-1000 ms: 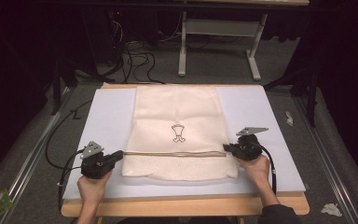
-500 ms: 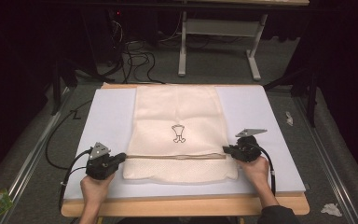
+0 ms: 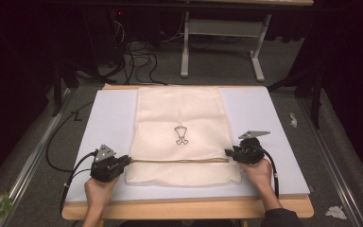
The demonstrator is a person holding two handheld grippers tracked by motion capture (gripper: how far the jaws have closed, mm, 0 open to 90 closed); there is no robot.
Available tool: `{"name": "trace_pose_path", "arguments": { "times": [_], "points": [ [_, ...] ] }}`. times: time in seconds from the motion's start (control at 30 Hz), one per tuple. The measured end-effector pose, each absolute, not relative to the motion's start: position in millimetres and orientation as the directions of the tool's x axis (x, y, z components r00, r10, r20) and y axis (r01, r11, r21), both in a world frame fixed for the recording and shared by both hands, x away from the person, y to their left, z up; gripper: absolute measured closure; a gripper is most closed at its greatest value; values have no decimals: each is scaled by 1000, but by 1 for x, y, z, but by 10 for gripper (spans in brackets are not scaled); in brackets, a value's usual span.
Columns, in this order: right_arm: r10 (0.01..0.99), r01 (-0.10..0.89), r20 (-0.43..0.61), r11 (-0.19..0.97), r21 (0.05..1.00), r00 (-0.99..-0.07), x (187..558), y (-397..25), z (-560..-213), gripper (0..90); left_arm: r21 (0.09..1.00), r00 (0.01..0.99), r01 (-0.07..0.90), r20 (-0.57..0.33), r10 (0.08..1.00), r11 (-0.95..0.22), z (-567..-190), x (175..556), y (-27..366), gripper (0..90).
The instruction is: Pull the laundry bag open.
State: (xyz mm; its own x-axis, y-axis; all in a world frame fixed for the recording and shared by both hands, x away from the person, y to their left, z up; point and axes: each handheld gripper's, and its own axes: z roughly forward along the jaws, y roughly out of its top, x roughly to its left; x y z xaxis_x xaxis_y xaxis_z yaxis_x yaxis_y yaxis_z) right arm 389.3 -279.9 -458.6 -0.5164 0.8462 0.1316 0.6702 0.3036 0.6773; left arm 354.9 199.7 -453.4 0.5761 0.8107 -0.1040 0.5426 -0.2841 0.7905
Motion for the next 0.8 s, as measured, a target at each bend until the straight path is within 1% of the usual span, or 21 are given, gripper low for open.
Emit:
{"name": "trace_pose_path", "arguments": {
  "times": [0.1,0.2,0.3,0.5,0.8],
  "points": [
    [859,673,134,282,683,-495,387,-283,-456,595,800,579,531,-100,809,-281,-451,355,199,745],
    [864,662,123,275,697,-488,385,-287,-453,570,809,578,517,-90,811,-278,-449,354,199,697],
    [870,642,118,256,722,-479,382,-291,-449,570,820,573,508,-93,814,-264,-447,354,201,659],
    [865,609,107,252,752,-489,376,-295,-443,585,843,559,480,-82,825,-242,-441,352,205,584],
    [876,586,138,185,789,-462,368,-313,-434,597,863,542,461,-89,836,-207,-431,353,212,556]
  ]
}}
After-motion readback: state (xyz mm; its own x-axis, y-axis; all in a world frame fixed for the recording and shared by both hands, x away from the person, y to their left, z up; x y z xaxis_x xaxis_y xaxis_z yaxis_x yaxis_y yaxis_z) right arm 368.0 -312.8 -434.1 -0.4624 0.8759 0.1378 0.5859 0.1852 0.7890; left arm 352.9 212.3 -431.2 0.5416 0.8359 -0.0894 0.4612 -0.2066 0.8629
